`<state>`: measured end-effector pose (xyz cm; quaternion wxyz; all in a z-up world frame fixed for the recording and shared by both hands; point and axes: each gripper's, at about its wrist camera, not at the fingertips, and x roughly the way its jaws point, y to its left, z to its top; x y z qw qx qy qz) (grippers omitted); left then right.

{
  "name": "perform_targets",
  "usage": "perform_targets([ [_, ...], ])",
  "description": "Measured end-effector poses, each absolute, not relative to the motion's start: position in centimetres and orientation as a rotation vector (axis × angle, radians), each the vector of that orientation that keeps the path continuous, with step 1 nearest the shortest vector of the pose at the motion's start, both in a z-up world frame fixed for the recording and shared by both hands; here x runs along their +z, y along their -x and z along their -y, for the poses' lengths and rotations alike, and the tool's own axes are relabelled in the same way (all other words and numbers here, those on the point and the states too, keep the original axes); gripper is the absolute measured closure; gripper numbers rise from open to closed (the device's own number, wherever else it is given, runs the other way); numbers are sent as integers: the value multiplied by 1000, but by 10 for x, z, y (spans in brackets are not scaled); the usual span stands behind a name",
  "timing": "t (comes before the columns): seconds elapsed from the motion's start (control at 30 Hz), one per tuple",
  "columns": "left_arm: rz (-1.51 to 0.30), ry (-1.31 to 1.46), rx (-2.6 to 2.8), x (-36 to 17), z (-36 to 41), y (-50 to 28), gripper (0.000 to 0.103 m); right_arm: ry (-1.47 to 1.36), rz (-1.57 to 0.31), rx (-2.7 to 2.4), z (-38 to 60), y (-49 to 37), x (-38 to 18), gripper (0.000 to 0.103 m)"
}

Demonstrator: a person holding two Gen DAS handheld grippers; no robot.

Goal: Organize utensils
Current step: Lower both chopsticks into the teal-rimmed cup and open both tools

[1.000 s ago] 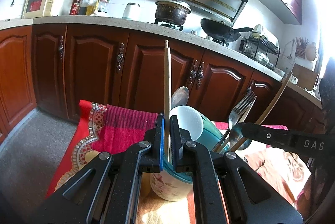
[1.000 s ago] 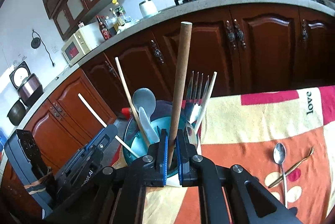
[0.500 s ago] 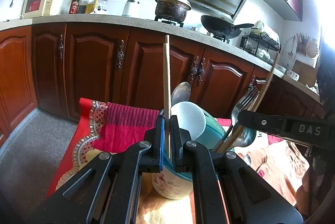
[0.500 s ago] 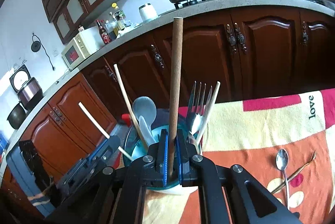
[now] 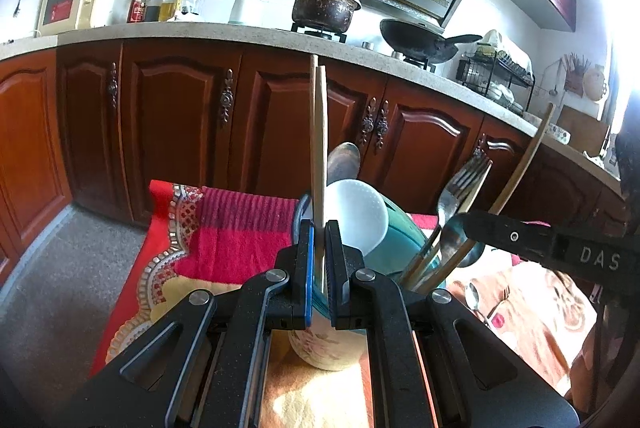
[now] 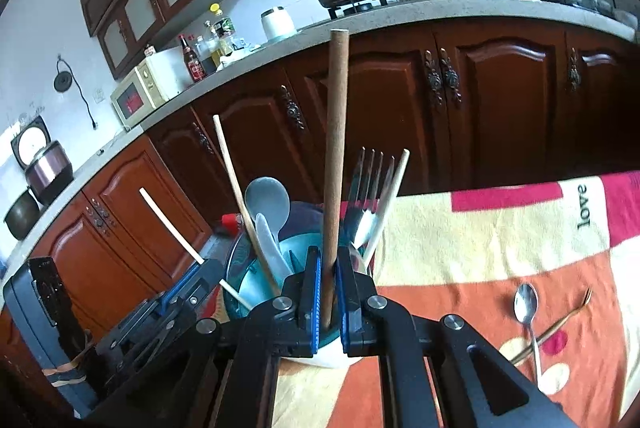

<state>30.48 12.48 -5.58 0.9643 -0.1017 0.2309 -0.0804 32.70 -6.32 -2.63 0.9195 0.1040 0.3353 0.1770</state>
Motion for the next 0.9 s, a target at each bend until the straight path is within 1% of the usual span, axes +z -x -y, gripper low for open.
perform_targets([
  [0.33, -516, 166, -160, -61, -117, -303, 99, -218, -721, 363, 64, -327, -32, 97],
  [0.5, -530, 175, -158, -55, -121, -296, 96, -266, -753, 378, 73, -325, -38, 96],
  [0.57, -541, 175, -155, -52, -121, -291, 95, -282, -761, 384, 78, -322, -37, 89],
  [0.63, -546, 182, -145, -47, -122, -284, 94, -299, -751, 374, 85, -315, -34, 62],
  [0.77, -561, 196, -130, -38, -121, -262, 93, -306, -728, 369, 105, -292, -23, 61],
  [0.87, -575, 204, -118, -31, -114, -238, 82, -309, -725, 380, 124, -271, -19, 58],
  [0.9, -579, 205, -111, -29, -110, -229, 78, -310, -724, 374, 129, -266, -19, 53],
])
